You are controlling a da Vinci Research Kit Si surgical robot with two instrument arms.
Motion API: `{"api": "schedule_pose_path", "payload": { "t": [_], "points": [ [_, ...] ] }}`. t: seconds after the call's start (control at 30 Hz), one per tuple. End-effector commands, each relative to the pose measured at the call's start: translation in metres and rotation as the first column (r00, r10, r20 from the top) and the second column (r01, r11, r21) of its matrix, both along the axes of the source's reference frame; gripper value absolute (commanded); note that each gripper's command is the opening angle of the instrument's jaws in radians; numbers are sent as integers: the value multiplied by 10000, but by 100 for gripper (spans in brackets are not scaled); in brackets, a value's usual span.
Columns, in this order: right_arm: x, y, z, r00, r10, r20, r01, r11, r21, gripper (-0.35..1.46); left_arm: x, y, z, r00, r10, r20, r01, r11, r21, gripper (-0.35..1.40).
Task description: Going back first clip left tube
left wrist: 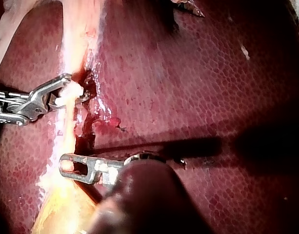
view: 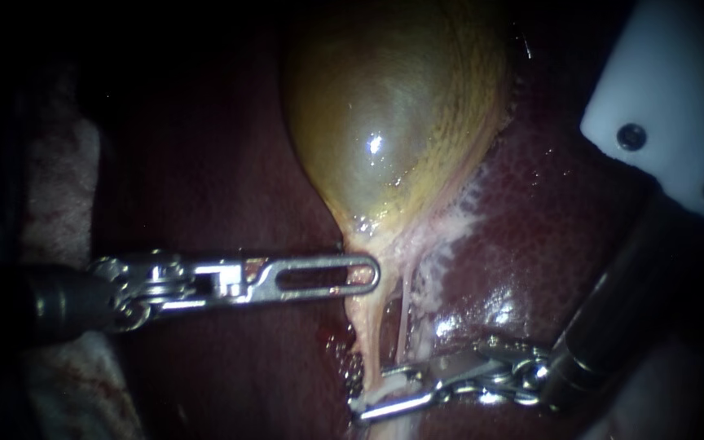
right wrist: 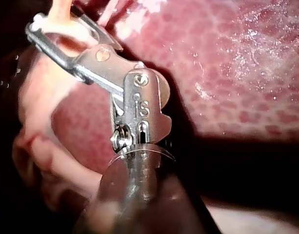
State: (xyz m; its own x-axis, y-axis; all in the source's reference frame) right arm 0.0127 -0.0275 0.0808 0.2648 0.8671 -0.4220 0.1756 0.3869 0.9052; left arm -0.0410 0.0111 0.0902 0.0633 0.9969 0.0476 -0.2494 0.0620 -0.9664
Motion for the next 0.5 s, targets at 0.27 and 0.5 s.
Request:
{"api": "schedule_pose_path", "payload": {
  "t": [0.27,0.5],
  "points": [
    [0,4,-3,9997,-8,-248,-10,9976,-694,47,0,0,0,10000,1,-1,-1,10000,0,-35],
    [1,13,-9,9991,99,-421,-158,9896,-1431,50,0,0,0,10000,0,-1,0,10000,0,-35]
  ]
}}
